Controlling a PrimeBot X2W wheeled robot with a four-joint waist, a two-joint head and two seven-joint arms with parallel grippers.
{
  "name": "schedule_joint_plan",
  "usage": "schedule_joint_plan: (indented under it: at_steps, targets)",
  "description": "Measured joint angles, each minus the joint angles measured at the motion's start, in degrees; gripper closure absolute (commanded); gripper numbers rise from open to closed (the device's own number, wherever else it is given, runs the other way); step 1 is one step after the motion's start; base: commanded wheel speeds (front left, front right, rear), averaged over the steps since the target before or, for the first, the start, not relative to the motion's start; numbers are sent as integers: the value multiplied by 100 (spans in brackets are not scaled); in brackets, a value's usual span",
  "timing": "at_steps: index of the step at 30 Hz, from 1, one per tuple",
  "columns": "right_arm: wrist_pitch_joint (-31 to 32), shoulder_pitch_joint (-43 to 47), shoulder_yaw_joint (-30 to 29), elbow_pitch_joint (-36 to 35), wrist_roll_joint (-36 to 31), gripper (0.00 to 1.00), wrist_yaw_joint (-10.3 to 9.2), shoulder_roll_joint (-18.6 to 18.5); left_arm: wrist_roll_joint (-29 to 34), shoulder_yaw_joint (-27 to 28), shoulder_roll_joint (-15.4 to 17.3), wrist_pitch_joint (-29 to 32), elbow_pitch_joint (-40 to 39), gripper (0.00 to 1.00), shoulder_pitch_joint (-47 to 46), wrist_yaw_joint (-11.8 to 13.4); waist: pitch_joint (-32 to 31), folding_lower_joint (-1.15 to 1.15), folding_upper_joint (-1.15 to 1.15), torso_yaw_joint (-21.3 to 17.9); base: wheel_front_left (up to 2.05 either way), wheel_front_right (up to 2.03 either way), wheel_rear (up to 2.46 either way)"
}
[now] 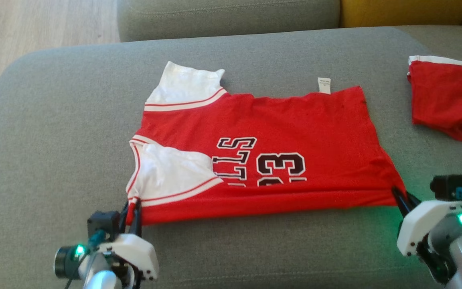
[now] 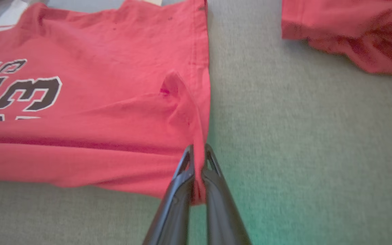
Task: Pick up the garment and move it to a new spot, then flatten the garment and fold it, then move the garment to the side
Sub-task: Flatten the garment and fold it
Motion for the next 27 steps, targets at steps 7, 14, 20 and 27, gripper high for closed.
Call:
schedule_joint_plan:
  at_steps: [7, 14, 20, 27]
  targets:
    - [522, 458, -192, -464, 105, 100, 0, -32, 0, -105, 36, 170, -212, 100, 291, 5, -32, 0, 0, -10, 0, 0, 0]
    - [528, 661, -580, -926, 23, 0, 0, 13, -47, -70, 101, 276, -393, 0, 352, 63, -52, 0, 0, -57, 0, 0, 0]
    - [-7, 661, -812, -1508, -226, 0, 0, 77, -187, 257, 148, -13, -857, 0, 353, 267, -57, 0, 0, -60, 0, 0, 0]
    - [-844, 658, -552, -2176, -343, 0, 0, 226, -441, 658, 40, -163, -1891, 0, 334, 71, -16, 0, 0, -70, 0, 0, 0]
